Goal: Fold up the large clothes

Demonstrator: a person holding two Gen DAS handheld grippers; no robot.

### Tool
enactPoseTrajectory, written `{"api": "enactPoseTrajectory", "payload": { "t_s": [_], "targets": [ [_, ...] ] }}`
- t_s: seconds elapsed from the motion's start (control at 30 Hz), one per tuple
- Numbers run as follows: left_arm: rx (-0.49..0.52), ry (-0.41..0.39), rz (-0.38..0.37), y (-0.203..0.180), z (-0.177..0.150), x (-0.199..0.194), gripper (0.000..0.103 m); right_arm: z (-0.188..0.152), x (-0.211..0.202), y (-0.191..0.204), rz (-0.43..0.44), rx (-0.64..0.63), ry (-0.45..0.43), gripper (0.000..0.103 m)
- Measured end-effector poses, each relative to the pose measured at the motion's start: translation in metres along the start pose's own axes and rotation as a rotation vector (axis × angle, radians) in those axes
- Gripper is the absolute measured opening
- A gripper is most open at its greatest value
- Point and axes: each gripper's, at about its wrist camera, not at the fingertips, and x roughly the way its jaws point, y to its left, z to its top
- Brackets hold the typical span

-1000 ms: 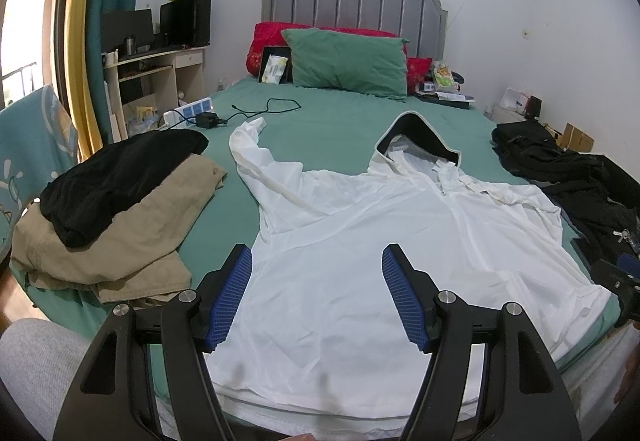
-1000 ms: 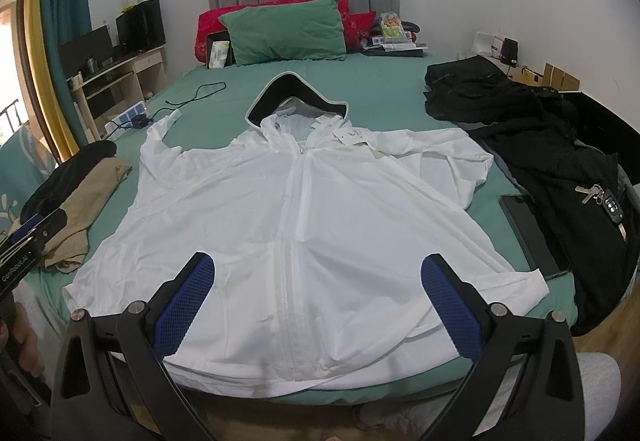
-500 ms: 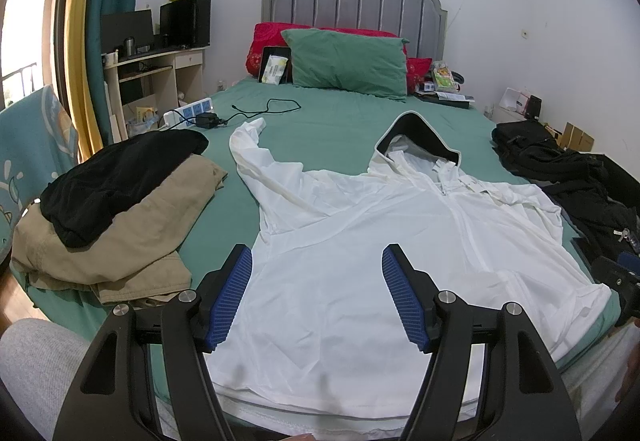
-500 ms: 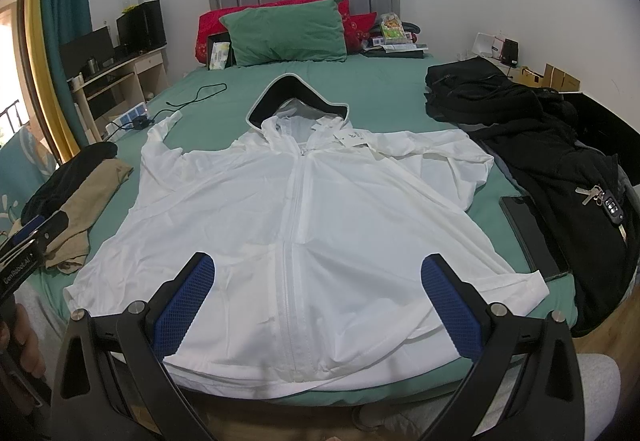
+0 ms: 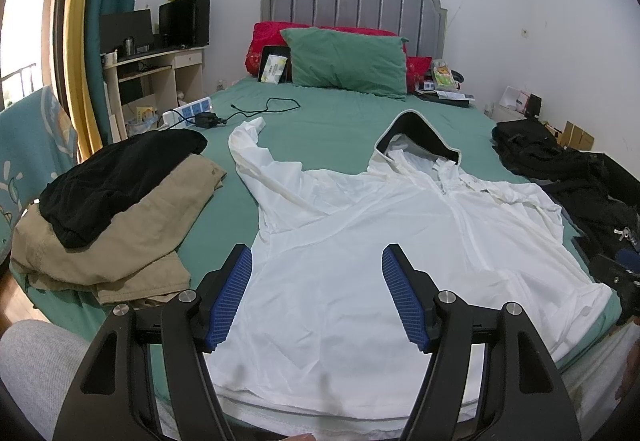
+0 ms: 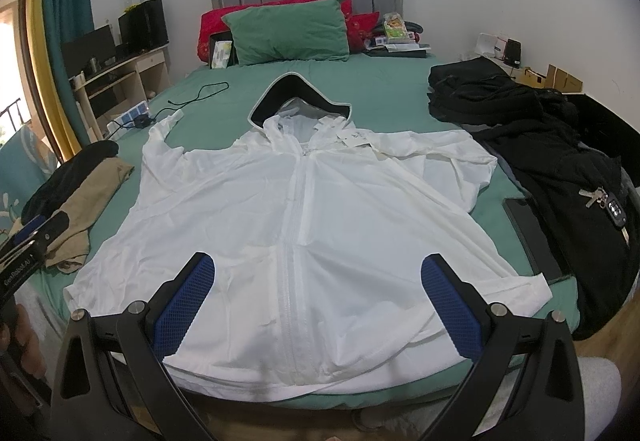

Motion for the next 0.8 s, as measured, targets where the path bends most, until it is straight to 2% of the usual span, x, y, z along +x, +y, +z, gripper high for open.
{"api": "enactPoseTrajectory", "payload": {
  "t_s": [0.13,0.23,0.43,0.57,0.67,0.7,0.77,0.8],
  "targets": [
    [0.024,-0.013,-0.007,-0.005,0.006,0.004,0.071,0.007,0.016,-0.003,0.005,-0.002,0.133,0.102],
    [0.036,-0.016,-0.035,-0.008,0.013,0.013,0.071,0.012,0.030,-0.010,0.024,0.007,0.174,0.102],
    [0.062,0.028,-0.121,-0.014,0.034,0.051,0.071,0.037,0.070,-0.035,0.050,0.030,0.115,0.102],
    [0.119,0.060,-0.138,-0.021,0.054,0.092,0.071,0.056,0.107,-0.056,0.069,0.038,0.104,0.102],
    [0.137,0.081,-0.137,-0.022,0.071,0.125,0.071,0.071,0.143,-0.069,0.055,-0.008,0.122,0.101],
    [0.136,0.098,-0.140,-0.022,0.078,0.140,0.071,0.076,0.158,-0.074,0.067,-0.012,0.135,0.100],
    [0.124,0.129,-0.145,-0.019,0.086,0.167,0.071,0.084,0.190,-0.084,0.083,-0.026,0.171,0.088],
    [0.120,0.140,-0.142,-0.017,0.089,0.180,0.071,0.087,0.205,-0.086,0.078,-0.042,0.187,0.086]
  ]
}}
